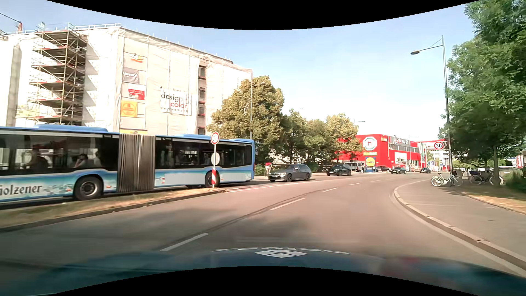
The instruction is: Follow the waypoints while adhering to traffic rules and regulations
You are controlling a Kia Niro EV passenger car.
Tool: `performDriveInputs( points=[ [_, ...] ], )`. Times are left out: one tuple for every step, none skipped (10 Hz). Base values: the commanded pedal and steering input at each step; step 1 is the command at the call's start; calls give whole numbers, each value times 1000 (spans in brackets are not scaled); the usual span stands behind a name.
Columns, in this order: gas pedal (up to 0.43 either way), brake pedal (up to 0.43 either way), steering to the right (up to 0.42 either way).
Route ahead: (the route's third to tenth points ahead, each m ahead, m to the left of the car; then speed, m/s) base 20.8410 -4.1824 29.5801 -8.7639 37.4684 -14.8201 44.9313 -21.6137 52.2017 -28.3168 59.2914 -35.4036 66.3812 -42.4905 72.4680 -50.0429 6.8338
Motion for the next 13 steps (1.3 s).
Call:
performDriveInputs(
  points=[
    [209,0,174],
    [209,0,179],
    [177,0,182],
    [177,0,181],
    [177,0,181],
    [177,0,179],
    [177,0,178],
    [177,0,175],
    [177,0,169],
    [177,0,160],
    [177,0,153],
    [177,0,146],
    [177,0,138]
  ],
)
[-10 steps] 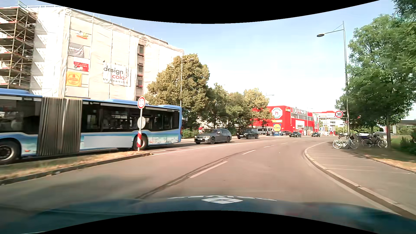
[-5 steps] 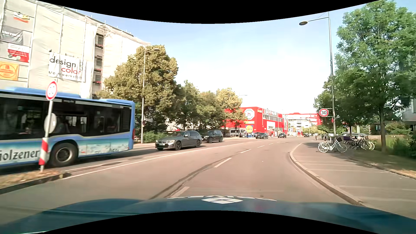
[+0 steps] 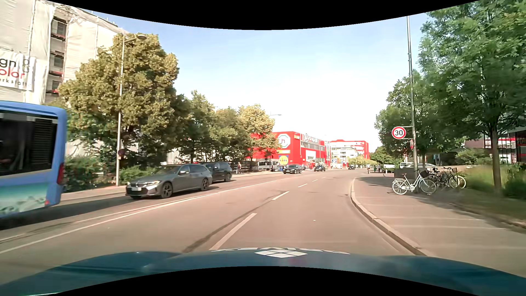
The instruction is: Follow the waypoints while adhering to traffic rules and regulations
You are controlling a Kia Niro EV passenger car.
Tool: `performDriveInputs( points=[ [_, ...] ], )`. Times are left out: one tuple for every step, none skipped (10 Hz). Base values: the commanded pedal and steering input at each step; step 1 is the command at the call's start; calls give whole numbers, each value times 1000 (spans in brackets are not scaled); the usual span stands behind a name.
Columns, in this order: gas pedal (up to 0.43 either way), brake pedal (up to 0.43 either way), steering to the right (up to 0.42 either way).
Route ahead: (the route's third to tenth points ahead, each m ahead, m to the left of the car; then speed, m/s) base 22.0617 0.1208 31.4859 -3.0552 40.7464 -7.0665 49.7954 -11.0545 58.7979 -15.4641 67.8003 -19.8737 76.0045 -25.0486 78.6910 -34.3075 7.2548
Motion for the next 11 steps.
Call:
performDriveInputs(
  points=[
    [209,0,127],
    [209,0,121],
    [220,0,117],
    [228,0,111],
    [248,0,102],
    [260,0,92],
    [268,0,80],
    [268,0,77],
    [268,0,76],
    [268,0,73],
    [268,0,71]
  ],
)
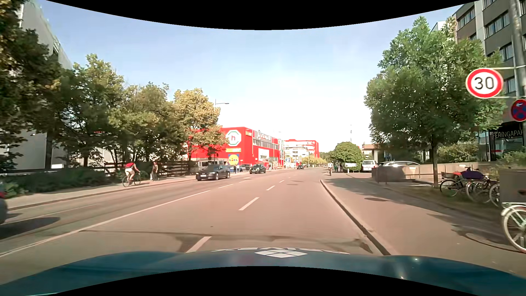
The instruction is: Follow the waypoints while adhering to traffic rules and regulations
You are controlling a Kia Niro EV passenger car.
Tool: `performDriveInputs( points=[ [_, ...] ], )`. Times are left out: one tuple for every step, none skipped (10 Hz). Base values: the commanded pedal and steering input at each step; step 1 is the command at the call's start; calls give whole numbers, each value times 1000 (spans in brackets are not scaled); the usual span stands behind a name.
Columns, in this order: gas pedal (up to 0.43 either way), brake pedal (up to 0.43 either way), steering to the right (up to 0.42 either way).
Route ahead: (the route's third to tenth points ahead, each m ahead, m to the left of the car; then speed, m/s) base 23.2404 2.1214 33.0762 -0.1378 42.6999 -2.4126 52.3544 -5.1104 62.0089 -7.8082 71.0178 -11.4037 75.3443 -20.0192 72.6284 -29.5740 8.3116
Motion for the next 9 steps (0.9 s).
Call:
performDriveInputs(
  points=[
    [268,0,69],
    [268,0,66],
    [268,0,61],
    [268,0,49],
    [260,0,40],
    [228,0,35],
    [197,0,33],
    [177,0,29],
    [98,0,28]
  ],
)
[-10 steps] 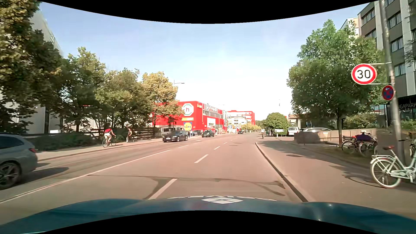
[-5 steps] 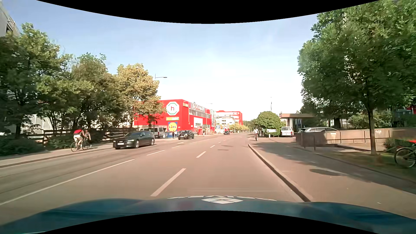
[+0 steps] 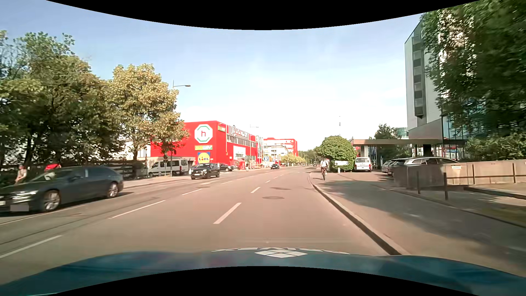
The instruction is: Follow the waypoints while adhering to traffic rules and regulations
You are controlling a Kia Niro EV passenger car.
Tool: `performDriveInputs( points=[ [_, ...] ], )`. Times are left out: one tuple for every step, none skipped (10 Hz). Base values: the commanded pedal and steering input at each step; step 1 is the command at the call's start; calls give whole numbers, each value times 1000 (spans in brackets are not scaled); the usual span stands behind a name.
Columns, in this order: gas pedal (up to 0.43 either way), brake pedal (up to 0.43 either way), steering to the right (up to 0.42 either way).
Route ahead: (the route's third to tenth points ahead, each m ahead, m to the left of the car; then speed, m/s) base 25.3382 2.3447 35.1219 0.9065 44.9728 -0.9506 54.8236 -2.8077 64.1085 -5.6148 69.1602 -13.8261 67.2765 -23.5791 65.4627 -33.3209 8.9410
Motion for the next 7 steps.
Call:
performDriveInputs(
  points=[
    [79,0,28],
    [79,0,27],
    [59,0,27],
    [59,0,27],
    [59,0,28],
    [59,0,31],
    [59,0,31]
  ],
)
